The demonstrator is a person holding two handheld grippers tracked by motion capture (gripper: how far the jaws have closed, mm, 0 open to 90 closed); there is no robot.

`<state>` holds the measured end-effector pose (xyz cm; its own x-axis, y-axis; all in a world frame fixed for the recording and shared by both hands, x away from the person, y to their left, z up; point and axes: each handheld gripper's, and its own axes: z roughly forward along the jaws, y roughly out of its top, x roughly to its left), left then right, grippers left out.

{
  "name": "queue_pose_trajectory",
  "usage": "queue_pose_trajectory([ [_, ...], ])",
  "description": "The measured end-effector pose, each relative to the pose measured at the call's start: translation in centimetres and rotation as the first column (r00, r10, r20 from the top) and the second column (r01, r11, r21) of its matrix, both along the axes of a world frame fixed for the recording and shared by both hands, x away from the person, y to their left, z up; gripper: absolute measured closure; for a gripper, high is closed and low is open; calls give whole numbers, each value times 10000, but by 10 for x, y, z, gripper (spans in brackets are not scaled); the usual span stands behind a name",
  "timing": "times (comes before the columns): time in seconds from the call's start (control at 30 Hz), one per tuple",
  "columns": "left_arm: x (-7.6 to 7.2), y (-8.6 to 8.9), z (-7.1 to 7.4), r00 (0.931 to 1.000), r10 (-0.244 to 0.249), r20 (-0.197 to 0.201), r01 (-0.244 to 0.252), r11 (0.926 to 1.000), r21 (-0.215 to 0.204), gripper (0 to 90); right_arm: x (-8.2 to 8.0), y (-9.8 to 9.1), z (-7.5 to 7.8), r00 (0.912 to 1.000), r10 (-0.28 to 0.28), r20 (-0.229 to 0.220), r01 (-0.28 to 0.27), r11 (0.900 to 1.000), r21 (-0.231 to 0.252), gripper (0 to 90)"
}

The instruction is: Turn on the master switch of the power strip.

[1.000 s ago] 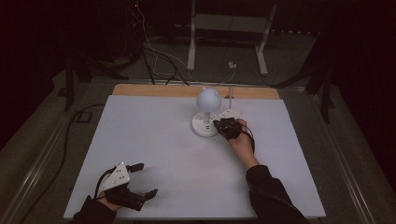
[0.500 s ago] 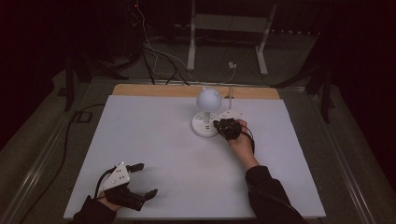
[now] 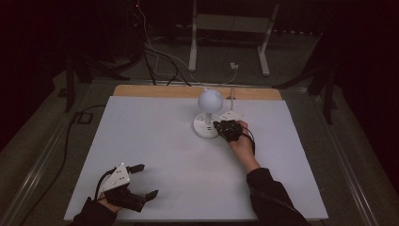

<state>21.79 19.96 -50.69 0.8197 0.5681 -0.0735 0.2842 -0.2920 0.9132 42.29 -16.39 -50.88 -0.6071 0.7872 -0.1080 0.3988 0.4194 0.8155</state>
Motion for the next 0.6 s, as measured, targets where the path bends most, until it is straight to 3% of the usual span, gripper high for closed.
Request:
queue_pose_trajectory([
  [0.1, 0, 0, 0, 10000, -14, 2, 14, 10000, 10, 3, 1, -5, 6, 9999, -69, -127, 74, 9990, 430, 897],
  [0.37, -1, -1, 0, 10000, -18, 12, 18, 10000, 12, 3, -2, -14, 11, 9988, 185, -449, -151, 9971, 749, 816],
  [0.6, 0, -1, 1, 10000, 25, 25, -25, 10000, -15, 3, -4, -19, 14, 9967, 690, -417, -656, 9947, 795, 648],
])
